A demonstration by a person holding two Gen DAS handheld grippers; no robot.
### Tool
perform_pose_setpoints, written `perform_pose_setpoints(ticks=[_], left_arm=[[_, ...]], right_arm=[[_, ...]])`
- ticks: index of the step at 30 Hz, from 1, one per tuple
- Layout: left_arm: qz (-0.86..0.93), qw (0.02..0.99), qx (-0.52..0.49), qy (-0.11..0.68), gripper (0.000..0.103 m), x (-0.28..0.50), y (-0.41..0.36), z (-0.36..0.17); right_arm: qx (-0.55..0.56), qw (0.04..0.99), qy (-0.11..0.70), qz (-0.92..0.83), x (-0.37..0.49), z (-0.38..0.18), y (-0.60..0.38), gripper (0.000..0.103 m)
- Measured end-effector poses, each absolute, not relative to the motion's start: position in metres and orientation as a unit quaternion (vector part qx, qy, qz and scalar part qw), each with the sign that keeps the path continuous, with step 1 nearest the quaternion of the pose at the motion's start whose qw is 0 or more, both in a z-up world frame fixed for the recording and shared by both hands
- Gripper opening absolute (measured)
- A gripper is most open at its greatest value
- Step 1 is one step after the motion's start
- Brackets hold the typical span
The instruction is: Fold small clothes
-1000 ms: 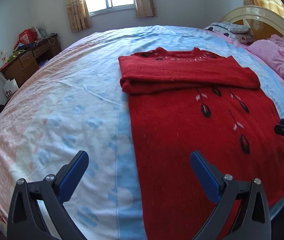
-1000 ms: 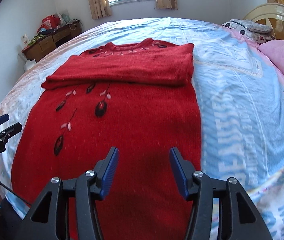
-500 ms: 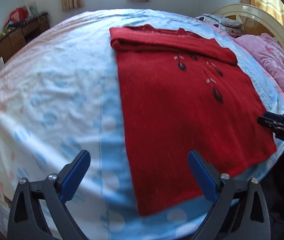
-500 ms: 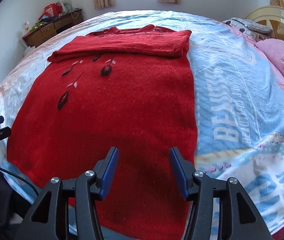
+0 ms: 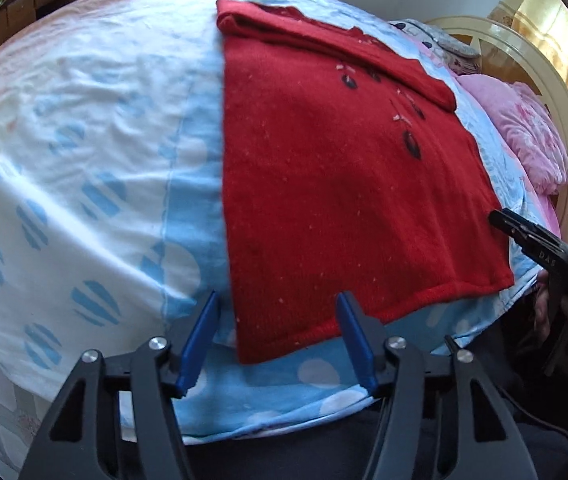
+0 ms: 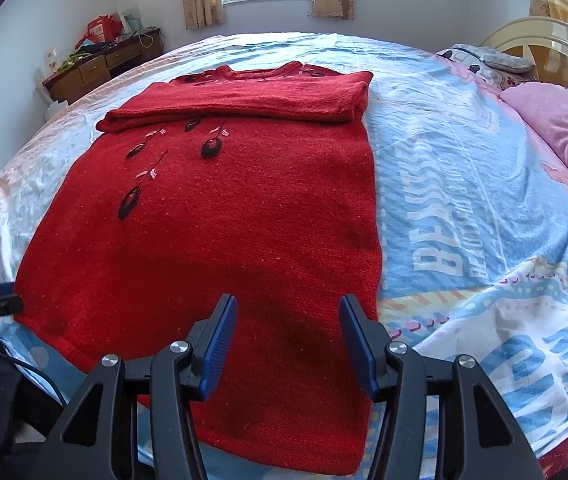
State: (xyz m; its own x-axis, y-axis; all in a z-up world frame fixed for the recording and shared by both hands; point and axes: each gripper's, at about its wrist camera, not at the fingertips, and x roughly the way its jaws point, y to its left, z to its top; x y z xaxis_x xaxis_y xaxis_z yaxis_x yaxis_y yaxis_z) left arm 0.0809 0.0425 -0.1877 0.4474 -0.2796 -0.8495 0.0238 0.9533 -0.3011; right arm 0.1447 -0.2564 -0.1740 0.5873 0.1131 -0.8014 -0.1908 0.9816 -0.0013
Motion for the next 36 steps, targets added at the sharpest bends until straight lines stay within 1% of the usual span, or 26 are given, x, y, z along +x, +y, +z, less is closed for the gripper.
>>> perform_pose_setpoints(ticks=[1, 3, 4, 5, 6, 7, 9, 14, 21, 24, 26, 28, 30, 31, 32, 33, 35, 36], left_arm=[[-0.091, 0.842, -0.124, 0.517, 0.062, 0.081, 0.042, -0.188], [-0.089, 0.843, -0.119, 0.516, 0.054, 0.081, 0.041, -0.187], [-0.088, 0.844, -0.114, 0.516, 0.039, 0.081, 0.040, -0.187], [-0.087, 0.844, -0.110, 0.518, 0.020, 0.081, 0.040, -0.188], [-0.084, 0.844, -0.105, 0.519, 0.014, 0.081, 0.039, -0.188], [-0.084, 0.845, -0.103, 0.518, 0.012, 0.081, 0.039, -0.187], [-0.086, 0.846, -0.101, 0.516, 0.010, 0.080, 0.039, -0.185], [-0.093, 0.852, -0.092, 0.506, 0.010, 0.079, 0.036, -0.180], [-0.089, 0.843, -0.106, 0.519, 0.011, 0.083, 0.040, -0.188], [-0.089, 0.842, -0.105, 0.521, 0.015, 0.083, 0.038, -0.188], [-0.094, 0.839, -0.107, 0.525, 0.022, 0.083, 0.037, -0.190], [-0.099, 0.839, -0.107, 0.525, 0.026, 0.082, 0.036, -0.191], [-0.103, 0.840, -0.106, 0.523, 0.024, 0.081, 0.036, -0.190], [-0.106, 0.839, -0.105, 0.522, 0.021, 0.081, 0.037, -0.190], [-0.107, 0.839, -0.105, 0.523, 0.013, 0.081, 0.038, -0.190], [-0.106, 0.839, -0.104, 0.523, 0.011, 0.081, 0.039, -0.190], [-0.110, 0.837, -0.109, 0.524, 0.010, 0.082, 0.040, -0.190], [-0.113, 0.837, -0.111, 0.525, 0.010, 0.082, 0.041, -0.190]], right_arm=[[-0.043, 0.889, 0.447, 0.085, 0.145, -0.175, -0.257, 0.054], [-0.043, 0.888, 0.451, 0.084, 0.146, -0.176, -0.257, 0.054], [-0.040, 0.887, 0.451, 0.085, 0.146, -0.176, -0.259, 0.054], [-0.037, 0.887, 0.452, 0.086, 0.146, -0.175, -0.260, 0.054], [-0.032, 0.887, 0.452, 0.088, 0.146, -0.174, -0.261, 0.054], [-0.027, 0.887, 0.452, 0.088, 0.146, -0.173, -0.263, 0.054], [-0.020, 0.888, 0.452, 0.085, 0.145, -0.169, -0.269, 0.054], [0.005, 0.885, 0.461, 0.065, 0.135, -0.163, -0.290, 0.054], [0.022, 0.872, 0.487, 0.050, 0.102, -0.167, -0.309, 0.054], [0.025, 0.863, 0.501, 0.060, 0.094, -0.174, -0.308, 0.054], [0.027, 0.860, 0.506, 0.062, 0.095, -0.179, -0.306, 0.054], [0.029, 0.856, 0.513, 0.059, 0.099, -0.186, -0.306, 0.054], [0.041, 0.849, 0.522, 0.065, 0.101, -0.192, -0.306, 0.054], [0.048, 0.844, 0.529, 0.068, 0.103, -0.194, -0.307, 0.054], [0.053, 0.845, 0.528, 0.072, 0.103, -0.193, -0.307, 0.054], [0.057, 0.844, 0.528, 0.075, 0.102, -0.193, -0.307, 0.054], [0.067, 0.837, 0.538, 0.076, 0.104, -0.196, -0.309, 0.054], [0.071, 0.836, 0.539, 0.077, 0.105, -0.197, -0.309, 0.049]])
